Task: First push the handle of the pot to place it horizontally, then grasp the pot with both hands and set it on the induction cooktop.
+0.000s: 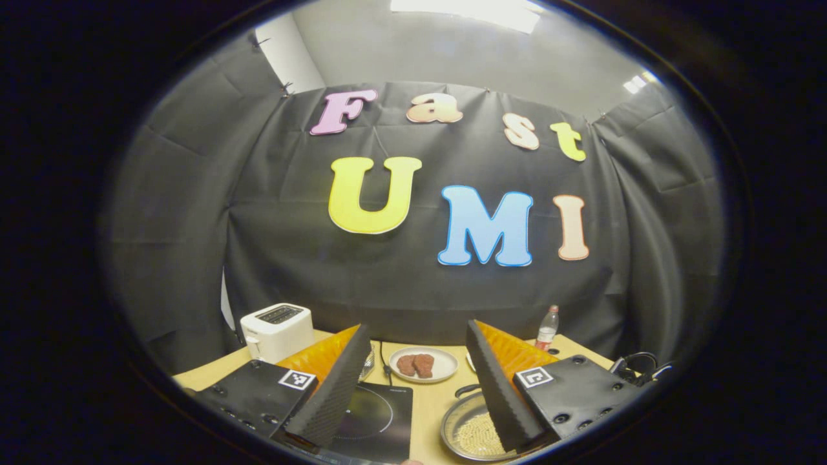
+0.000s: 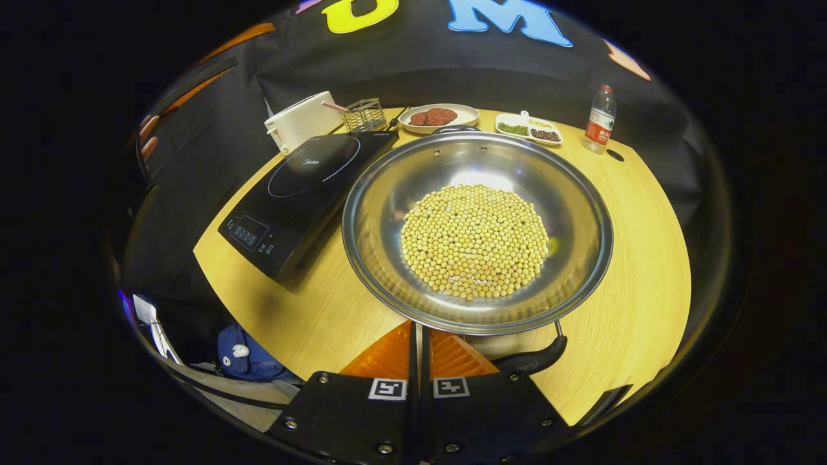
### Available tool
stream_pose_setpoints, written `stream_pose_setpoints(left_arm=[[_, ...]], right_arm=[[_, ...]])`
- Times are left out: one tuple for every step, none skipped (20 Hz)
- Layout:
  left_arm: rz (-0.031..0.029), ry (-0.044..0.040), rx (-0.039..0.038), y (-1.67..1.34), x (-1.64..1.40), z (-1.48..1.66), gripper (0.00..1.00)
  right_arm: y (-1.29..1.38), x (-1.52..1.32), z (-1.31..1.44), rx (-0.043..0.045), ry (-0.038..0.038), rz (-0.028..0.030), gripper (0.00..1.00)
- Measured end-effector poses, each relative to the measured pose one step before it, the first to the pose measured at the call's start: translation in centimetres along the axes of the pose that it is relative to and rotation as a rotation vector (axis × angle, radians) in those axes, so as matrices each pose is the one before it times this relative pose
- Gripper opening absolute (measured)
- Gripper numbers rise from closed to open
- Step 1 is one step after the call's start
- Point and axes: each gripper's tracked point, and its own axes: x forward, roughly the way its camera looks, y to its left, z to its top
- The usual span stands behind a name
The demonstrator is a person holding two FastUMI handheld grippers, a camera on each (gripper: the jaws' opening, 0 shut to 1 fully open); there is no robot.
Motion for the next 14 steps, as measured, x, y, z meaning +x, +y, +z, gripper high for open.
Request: stream_pose_setpoints(left_arm=[[0.01429, -0.00170, -0.00287, -0.295, -0.254, 0.037, 0.99], [0.00990, -0.00048, -0.00598, -0.346, -0.123, 0.210, 0.95], [0.00737, 0.00195, -0.00099, -0.475, -0.128, -0.103, 0.99], [0.00903, 0.00343, 0.00748, -0.394, -0.088, 0.024, 0.99], [0.00832, 0.00002, 0.00873, -0.251, -0.130, -0.043, 0.97], [0.00613, -0.00413, 0.00608, -0.289, -0.236, 0.228, 0.99], [0.00536, -0.00543, 0.00403, -0.340, -0.128, 0.247, 0.99], [0.00525, -0.00331, 0.00301, -0.301, -0.201, 0.097, 0.97], [0.00505, 0.00000, 0.00080, -0.155, -0.129, -0.006, 0.99], [0.00352, 0.00056, -0.00229, -0.224, -0.047, -0.041, 0.99], [0.00272, 0.00154, -0.00203, -0.219, -0.082, 0.028, 0.99], [0.00319, 0.00323, 0.00059, -0.109, -0.159, -0.155, 0.99], [0.00146, 0.00023, 0.00214, -0.113, -0.067, 0.018, 0.99], [0.00255, -0.00177, 0.00368, -0.107, -0.107, 0.050, 0.99]], right_arm=[[-0.438, -0.172, -0.142, -0.00991, 0.00489, 0.00769, 0.01], [-0.512, -0.152, -0.121, -0.00754, 0.00443, 0.00614, 0.01], [-0.535, -0.102, -0.046, -0.00469, 0.00235, 0.00235, 0.01], [-0.530, -0.097, -0.076, -0.00238, 0.00142, 0.00073, 0.01], [-0.477, -0.122, -0.031, -0.00233, 0.00229, 0.00109, 0.01], [-0.584, -0.162, -0.176, -0.00257, 0.00359, -0.00018, 0.01], [-0.570, -0.088, -0.086, -0.00319, 0.00455, -0.00182, 0.01], [-0.545, -0.072, -0.175, -0.00490, 0.00499, -0.00458, 0.01], [-0.583, -0.147, -0.091, -0.00593, 0.00379, -0.00628, 0.01], [-0.518, 0.016, -0.092, -0.00633, 0.00409, -0.00660, 0.01], [-0.535, -0.071, 0.004, -0.00494, 0.00415, -0.00738, 0.01], [-0.514, 0.035, -0.075, -0.00419, 0.00289, -0.00837, 0.01], [-0.563, -0.029, -0.006, -0.00434, 0.00419, -0.00804, 0.01], [-0.476, -0.084, -0.154, -0.00557, 0.00411, -0.00975, 0.01]])
